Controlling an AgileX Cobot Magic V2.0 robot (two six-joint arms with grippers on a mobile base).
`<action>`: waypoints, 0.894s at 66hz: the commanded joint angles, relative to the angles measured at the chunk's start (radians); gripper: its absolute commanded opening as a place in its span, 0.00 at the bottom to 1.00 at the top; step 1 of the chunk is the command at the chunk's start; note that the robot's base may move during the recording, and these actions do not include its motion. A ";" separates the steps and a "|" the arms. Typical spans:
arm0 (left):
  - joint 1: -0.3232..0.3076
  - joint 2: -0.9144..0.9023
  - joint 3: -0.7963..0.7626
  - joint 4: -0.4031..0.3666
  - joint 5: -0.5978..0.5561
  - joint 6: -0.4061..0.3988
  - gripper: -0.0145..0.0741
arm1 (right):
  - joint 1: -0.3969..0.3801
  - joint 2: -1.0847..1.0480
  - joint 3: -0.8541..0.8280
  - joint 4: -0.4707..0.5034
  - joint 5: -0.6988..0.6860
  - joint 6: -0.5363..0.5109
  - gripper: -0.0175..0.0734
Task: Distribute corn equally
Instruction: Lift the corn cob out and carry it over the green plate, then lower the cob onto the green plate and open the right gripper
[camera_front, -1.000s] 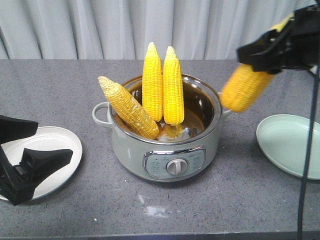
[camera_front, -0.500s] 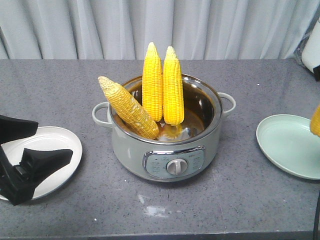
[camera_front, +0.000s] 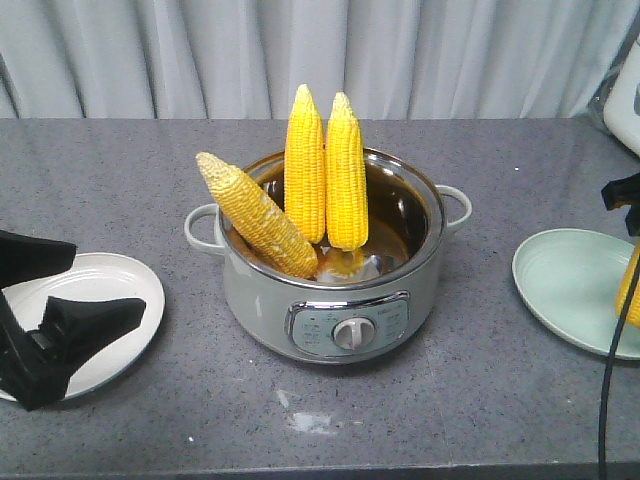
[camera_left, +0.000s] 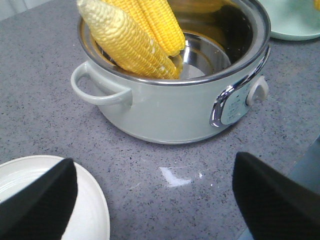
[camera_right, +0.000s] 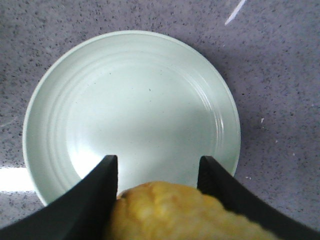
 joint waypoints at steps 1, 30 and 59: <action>-0.007 -0.006 -0.029 -0.034 -0.046 0.000 0.83 | -0.005 0.003 -0.030 -0.008 -0.042 -0.009 0.46; -0.007 -0.006 -0.029 -0.034 -0.047 0.000 0.83 | -0.005 0.134 -0.029 0.017 -0.151 -0.004 0.63; -0.007 -0.006 -0.029 -0.035 -0.047 0.000 0.83 | -0.005 0.172 -0.029 0.017 -0.202 0.022 0.79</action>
